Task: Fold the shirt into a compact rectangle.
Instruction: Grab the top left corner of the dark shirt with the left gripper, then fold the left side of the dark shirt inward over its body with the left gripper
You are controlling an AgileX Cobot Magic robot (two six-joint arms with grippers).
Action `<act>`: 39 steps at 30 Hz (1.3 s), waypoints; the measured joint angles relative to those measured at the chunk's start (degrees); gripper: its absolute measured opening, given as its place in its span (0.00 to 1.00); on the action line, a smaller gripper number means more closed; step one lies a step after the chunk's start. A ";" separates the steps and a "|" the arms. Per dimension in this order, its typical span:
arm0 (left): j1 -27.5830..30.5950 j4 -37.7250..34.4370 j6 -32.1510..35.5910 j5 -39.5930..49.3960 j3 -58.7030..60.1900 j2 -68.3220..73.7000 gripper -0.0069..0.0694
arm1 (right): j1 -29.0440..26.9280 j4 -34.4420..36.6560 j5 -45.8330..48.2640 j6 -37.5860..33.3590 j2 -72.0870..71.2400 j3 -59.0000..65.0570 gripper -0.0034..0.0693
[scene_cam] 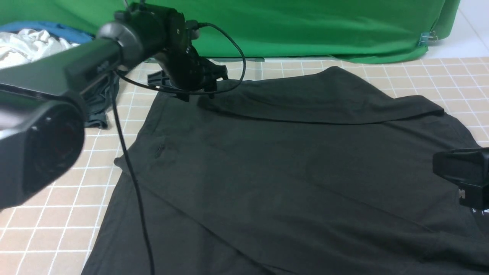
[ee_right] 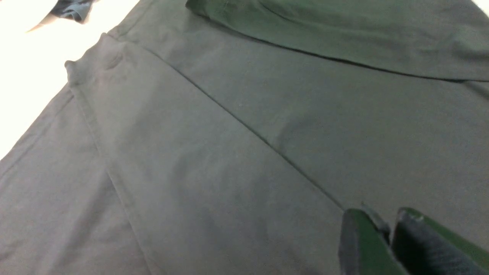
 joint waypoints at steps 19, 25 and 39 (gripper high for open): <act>0.00 -1.52 1.97 6.25 -0.83 -4.67 0.13 | 0.00 0.00 0.16 0.00 0.00 0.00 0.27; 0.00 -0.56 2.78 18.69 -1.25 -12.71 0.13 | 0.00 0.00 0.21 -0.10 0.00 0.00 0.28; 0.00 3.81 -3.69 23.42 22.90 -26.88 0.13 | 0.00 -0.05 2.63 -0.20 0.00 0.00 0.31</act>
